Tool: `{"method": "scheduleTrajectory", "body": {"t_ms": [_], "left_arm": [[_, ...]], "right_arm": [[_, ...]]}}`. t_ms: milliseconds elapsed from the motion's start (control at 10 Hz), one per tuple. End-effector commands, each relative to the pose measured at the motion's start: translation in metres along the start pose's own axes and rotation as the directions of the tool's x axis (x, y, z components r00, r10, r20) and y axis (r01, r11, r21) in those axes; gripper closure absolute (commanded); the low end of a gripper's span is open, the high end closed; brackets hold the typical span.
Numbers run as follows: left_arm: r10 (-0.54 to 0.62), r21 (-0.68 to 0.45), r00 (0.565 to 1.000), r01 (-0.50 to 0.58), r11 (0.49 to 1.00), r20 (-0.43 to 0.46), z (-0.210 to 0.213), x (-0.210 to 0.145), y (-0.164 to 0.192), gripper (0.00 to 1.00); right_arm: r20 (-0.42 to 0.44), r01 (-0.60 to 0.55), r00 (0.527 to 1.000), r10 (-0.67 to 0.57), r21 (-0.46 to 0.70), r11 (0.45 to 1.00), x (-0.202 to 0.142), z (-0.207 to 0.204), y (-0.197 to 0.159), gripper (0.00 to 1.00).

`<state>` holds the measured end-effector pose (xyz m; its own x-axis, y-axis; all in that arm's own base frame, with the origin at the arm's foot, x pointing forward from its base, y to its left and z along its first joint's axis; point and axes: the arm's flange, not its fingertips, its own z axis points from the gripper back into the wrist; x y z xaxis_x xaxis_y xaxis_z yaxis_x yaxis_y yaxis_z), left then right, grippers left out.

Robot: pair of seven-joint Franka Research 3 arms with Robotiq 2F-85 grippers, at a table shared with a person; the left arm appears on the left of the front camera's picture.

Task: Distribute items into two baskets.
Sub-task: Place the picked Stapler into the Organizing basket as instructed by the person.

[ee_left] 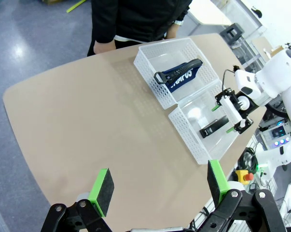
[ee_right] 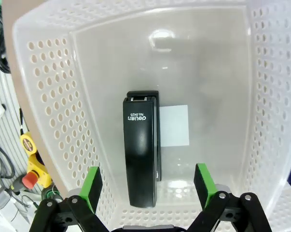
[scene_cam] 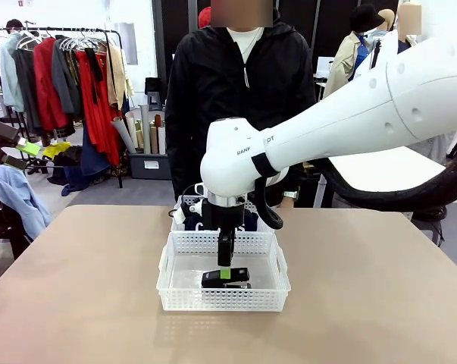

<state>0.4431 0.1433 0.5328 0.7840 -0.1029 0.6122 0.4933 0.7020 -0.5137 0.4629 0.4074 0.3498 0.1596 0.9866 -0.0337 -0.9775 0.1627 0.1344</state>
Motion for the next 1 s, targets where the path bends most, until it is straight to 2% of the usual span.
{"method": "scheduleTrajectory", "body": {"t_ms": [0, 200, 300, 900], "left_arm": [[0.010, -0.009, 1.000, -0.010, 1.000, 0.009, -0.0003, 0.0010, -0.0012, 0.00], [0.010, -0.009, 1.000, -0.010, 1.000, 0.009, -0.0003, 0.0010, -0.0012, 0.00], [0.010, -0.009, 1.000, -0.010, 1.000, 0.009, -0.0003, 0.0010, -0.0012, 0.00], [0.010, -0.009, 1.000, -0.010, 1.000, 0.009, -0.0003, 0.0010, -0.0012, 0.00]], "right_arm": [[-0.004, -0.038, 0.999, 0.038, -0.039, 0.999, -0.0103, 0.0032, 0.0102, 0.00], [-0.010, -0.056, 0.998, 0.056, -0.035, 0.998, -0.0107, 0.0050, 0.0100, 0.00], [0.004, -0.006, 1.000, 0.006, -0.014, 1.000, -0.0014, 0.0085, 0.0047, 0.00], [0.004, -0.006, 1.000, 0.006, -0.014, 1.000, -0.0014, 0.0085, 0.0047, 0.00]]}}
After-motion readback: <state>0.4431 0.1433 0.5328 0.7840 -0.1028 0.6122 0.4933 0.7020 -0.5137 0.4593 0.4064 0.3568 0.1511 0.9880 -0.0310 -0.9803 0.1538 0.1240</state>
